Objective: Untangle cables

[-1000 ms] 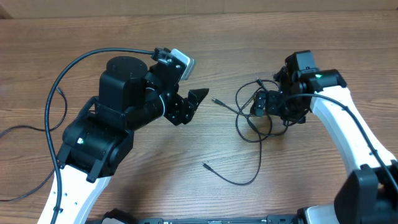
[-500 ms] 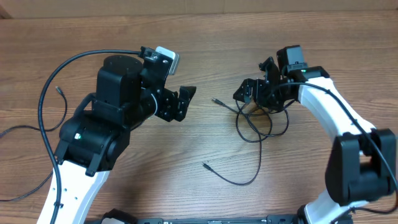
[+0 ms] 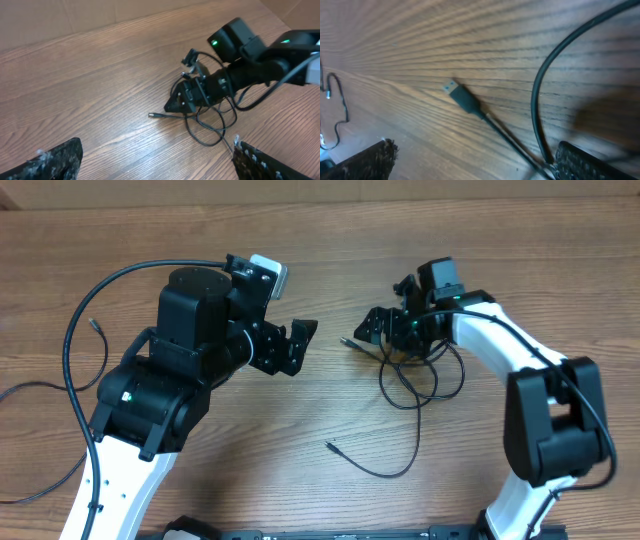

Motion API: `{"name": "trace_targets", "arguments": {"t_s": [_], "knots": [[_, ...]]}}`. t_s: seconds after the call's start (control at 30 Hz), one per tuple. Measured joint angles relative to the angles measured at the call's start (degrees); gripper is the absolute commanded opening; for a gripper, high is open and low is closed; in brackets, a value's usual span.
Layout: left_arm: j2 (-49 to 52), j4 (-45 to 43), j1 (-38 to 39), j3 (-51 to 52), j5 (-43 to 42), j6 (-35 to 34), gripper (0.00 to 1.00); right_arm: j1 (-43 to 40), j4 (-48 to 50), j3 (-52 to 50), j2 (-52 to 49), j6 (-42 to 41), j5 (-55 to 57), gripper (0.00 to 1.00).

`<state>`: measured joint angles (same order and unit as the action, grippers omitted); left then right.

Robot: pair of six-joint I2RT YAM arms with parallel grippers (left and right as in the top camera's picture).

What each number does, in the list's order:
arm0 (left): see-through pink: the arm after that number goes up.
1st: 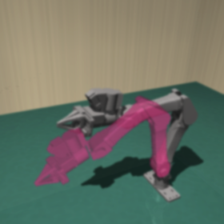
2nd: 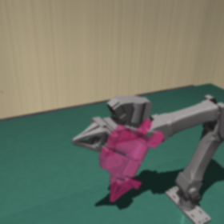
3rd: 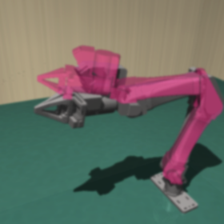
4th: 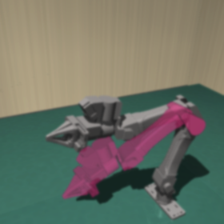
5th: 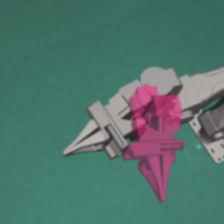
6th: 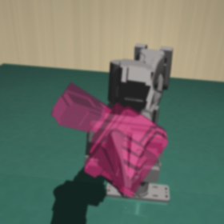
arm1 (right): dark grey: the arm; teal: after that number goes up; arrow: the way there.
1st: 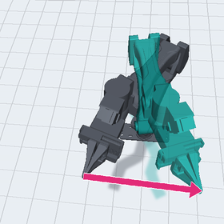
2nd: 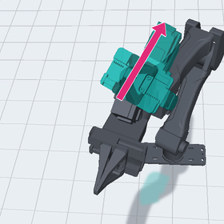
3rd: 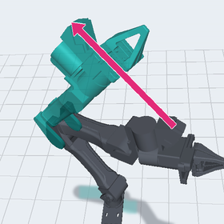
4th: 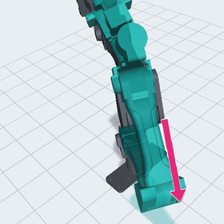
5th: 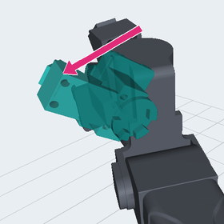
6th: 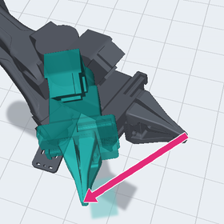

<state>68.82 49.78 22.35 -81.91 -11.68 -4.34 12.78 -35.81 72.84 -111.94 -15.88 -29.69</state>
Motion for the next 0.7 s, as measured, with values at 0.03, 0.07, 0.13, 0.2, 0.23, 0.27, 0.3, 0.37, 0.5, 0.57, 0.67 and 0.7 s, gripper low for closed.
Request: {"name": "trace_targets", "arguments": {"t_s": [0.03, 0.07, 0.13, 0.2, 0.23, 0.27, 0.3, 0.37, 0.5, 0.57, 0.67, 0.7], "knots": [[0.0, 0.31, 0.0, 0.0, 0.22, 0.0, 0.98, 0.11, 0.11, 0.0, -0.87, -0.48, 0.09, 0.96], [0.0, 0.74, 0.0, 0.0, 0.57, 0.0, 1.0, 0.11, -0.02, 0.0, -1.73, -1.05, 0.15, 0.95], [0.0, 1.64, 0.0, 0.0, 1.42, -0.02, 1.0, 0.04, -0.33, 0.0, -2.01, -1.29, 0.17, 0.93], [0.0, 2.1, -0.02, 0.0, 2.19, -0.02, 1.0, -0.02, -1.2, 0.0, -2.01, -1.9, 0.26, 0.92], [0.0, 2.12, -0.02, 0.0, 2.49, -0.02, 1.0, -0.04, -1.75, 0.0, -2.01, -2.01, 0.31, 0.92], [0.0, 2.1, -0.02, 0.0, 2.71, -0.02, 1.0, -0.04, -2.32, 0.0, -2.01, -2.12, 0.2, 0.91], [0.0, 2.05, -0.02, 0.0, 2.95, -0.02, 1.0, -0.04, -3.17, 0.0, -1.99, -2.14, 0.15, 0.91], [0.0, 1.92, -0.02, 0.0, 3.19, -0.02, 1.0, -0.02, -4.2, 0.0, -1.88, -2.16, 0.13, 0.9], [0.0, 1.73, -0.02, 0.0, 3.43, -0.02, 1.0, -0.02, -5.68, -0.02, -0.42, -2.08, 0.61, 0.91], [0.0, 1.73, -0.02, 0.0, 3.43, -0.02, 1.0, -0.02, -5.79, -0.04, 1.53, -2.08, 1.49, 0.93], [0.0, 1.81, -0.02, 0.0, 3.43, -0.02, 1.0, -0.04, -5.75, -0.07, 5.6, -2.05, 3.78, 0.95], [0.0, 1.86, -0.02, 0.0, 3.43, -0.02, 1.0, -0.02, -5.7, -0.07, 6.75, -2.1, 4.61, 0.96]]}}
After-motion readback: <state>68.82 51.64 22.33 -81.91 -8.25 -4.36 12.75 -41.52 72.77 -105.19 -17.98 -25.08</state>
